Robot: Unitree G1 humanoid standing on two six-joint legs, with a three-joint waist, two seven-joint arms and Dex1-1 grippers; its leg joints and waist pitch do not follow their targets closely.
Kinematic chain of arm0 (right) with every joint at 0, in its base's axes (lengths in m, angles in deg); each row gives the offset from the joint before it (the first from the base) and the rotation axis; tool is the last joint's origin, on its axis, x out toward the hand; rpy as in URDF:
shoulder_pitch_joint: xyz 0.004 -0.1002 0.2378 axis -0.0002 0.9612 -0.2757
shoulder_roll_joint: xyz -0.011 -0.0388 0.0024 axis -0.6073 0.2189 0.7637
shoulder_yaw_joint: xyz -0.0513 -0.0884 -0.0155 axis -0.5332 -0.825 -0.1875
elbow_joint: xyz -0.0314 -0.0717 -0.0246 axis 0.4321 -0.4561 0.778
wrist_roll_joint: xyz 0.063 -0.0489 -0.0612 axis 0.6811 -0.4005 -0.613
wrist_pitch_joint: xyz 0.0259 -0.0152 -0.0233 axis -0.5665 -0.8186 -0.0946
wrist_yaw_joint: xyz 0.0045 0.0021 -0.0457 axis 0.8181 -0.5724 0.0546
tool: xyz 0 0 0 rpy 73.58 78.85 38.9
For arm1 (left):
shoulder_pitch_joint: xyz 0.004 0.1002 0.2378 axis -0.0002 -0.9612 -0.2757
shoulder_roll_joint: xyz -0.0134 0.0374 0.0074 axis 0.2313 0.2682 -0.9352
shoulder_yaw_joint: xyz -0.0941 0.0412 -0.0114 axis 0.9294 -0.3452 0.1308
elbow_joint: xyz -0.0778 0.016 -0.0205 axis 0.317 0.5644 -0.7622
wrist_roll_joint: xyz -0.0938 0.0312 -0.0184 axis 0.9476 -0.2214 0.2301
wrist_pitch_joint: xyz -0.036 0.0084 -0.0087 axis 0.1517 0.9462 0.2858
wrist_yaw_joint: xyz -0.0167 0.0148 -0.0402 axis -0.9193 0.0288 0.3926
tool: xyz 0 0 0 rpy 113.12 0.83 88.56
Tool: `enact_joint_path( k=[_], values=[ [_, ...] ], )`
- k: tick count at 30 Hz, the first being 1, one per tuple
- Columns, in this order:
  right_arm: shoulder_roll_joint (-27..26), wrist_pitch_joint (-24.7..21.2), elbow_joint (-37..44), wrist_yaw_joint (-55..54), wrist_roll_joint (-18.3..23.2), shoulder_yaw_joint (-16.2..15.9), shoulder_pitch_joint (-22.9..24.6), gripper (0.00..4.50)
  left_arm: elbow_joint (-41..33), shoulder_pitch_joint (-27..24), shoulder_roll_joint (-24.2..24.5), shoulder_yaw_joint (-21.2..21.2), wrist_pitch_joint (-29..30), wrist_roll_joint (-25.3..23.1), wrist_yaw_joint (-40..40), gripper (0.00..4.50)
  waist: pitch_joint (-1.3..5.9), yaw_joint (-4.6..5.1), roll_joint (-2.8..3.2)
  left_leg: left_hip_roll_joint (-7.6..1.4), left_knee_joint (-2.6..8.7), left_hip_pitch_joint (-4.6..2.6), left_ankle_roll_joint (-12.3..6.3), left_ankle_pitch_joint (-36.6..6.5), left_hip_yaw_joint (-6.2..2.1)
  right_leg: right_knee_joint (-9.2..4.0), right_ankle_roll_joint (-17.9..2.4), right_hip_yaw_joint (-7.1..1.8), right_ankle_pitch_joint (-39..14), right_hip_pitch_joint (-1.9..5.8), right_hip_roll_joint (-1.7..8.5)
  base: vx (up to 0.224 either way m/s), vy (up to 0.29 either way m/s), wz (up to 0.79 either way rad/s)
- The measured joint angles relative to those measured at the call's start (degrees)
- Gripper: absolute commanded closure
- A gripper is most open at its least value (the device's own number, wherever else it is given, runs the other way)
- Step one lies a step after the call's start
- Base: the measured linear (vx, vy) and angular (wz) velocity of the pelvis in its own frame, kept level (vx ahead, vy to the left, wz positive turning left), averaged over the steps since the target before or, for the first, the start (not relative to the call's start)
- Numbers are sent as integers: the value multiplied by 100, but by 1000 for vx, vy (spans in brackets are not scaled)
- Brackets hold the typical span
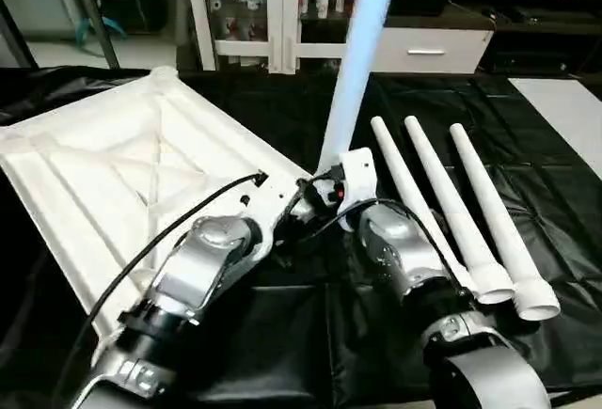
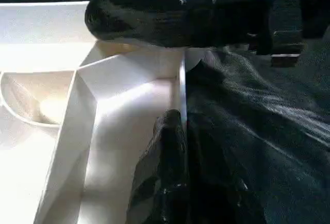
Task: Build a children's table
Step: Rotate leg to tighten
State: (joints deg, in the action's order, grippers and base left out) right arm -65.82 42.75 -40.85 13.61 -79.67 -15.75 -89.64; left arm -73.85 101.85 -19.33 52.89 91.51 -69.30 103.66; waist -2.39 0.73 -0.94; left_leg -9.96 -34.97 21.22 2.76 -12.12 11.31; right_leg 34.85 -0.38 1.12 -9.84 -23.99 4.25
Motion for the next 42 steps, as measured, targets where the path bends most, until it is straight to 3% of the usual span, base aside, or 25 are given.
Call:
enact_joint_path(
  k=[3,4,10,35,37,42],
  values=[
    [35,-9,41,98,45,52,56,91,-75,-35,77,-19,1,33,94,450,-3,-12,5,0,1,0,0,0,0,-1,0,0,0,0,0,0,0,0],
    [46,-7,50,141,88,69,77,127,-104,-44,97,-41,1,45,125,450,-4,-14,7,0,2,0,0,-1,0,-1,0,0,0,0,0,0,0,0],
    [98,-87,193,284,168,82,158,159,-178,-84,178,-58,2,54,186,450,-4,-26,6,0,2,1,0,0,0,-2,0,0,0,-1,0,0,0,0],
    [222,-143,480,633,56,-40,338,162,-443,-238,379,-141,23,101,349,450,-4,-19,6,0,11,1,0,-1,1,-14,1,0,-1,-1,-1,0,0,0],
    [221,-146,479,641,58,-35,338,107,-448,-238,388,-149,23,101,349,450,-4,-19,6,0,12,1,0,-1,1,-14,1,0,-1,-1,-1,0,0,0],
    [240,-227,479,657,71,-22,336,60,-497,-252,420,-177,32,101,362,450,-4,-25,6,0,14,2,0,-1,1,-17,1,0,-1,-1,-1,0,0,0]
  ],
)
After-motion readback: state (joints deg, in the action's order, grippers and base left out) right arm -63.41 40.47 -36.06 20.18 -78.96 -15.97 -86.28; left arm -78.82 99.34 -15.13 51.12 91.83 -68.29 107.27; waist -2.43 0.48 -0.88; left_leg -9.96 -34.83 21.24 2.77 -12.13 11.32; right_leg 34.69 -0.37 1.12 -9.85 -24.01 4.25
